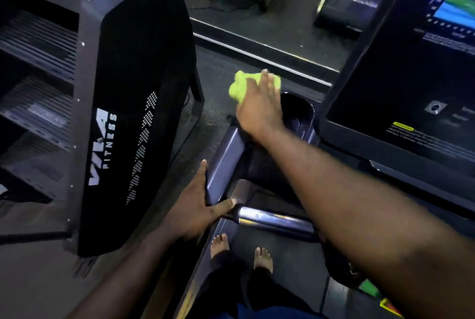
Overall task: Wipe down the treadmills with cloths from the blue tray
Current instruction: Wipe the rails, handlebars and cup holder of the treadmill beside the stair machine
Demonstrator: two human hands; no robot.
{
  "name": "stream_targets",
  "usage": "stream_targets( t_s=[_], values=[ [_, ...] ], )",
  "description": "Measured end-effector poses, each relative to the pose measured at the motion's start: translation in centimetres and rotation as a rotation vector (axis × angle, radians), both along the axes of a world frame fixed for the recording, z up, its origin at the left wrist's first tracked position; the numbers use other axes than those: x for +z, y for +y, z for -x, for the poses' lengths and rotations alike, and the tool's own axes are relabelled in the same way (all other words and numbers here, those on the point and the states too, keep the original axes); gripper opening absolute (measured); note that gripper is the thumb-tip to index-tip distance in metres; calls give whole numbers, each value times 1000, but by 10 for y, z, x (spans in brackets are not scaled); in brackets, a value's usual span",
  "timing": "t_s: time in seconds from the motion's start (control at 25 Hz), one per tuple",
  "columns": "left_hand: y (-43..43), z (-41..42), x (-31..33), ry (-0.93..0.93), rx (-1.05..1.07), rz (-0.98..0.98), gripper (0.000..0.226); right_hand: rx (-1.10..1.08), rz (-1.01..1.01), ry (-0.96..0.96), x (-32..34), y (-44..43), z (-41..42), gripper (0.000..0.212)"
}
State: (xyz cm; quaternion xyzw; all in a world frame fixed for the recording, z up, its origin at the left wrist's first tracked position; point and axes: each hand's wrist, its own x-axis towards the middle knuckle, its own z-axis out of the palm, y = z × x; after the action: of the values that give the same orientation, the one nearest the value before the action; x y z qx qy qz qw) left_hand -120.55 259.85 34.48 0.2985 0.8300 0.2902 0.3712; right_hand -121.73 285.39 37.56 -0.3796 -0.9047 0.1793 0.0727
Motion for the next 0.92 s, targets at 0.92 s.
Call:
stream_targets(
  t_s=[0.92],
  values=[
    [86, 33, 1, 16, 17, -86, 66, 57, -216, -207, 10, -2, -33, 56]
  ],
)
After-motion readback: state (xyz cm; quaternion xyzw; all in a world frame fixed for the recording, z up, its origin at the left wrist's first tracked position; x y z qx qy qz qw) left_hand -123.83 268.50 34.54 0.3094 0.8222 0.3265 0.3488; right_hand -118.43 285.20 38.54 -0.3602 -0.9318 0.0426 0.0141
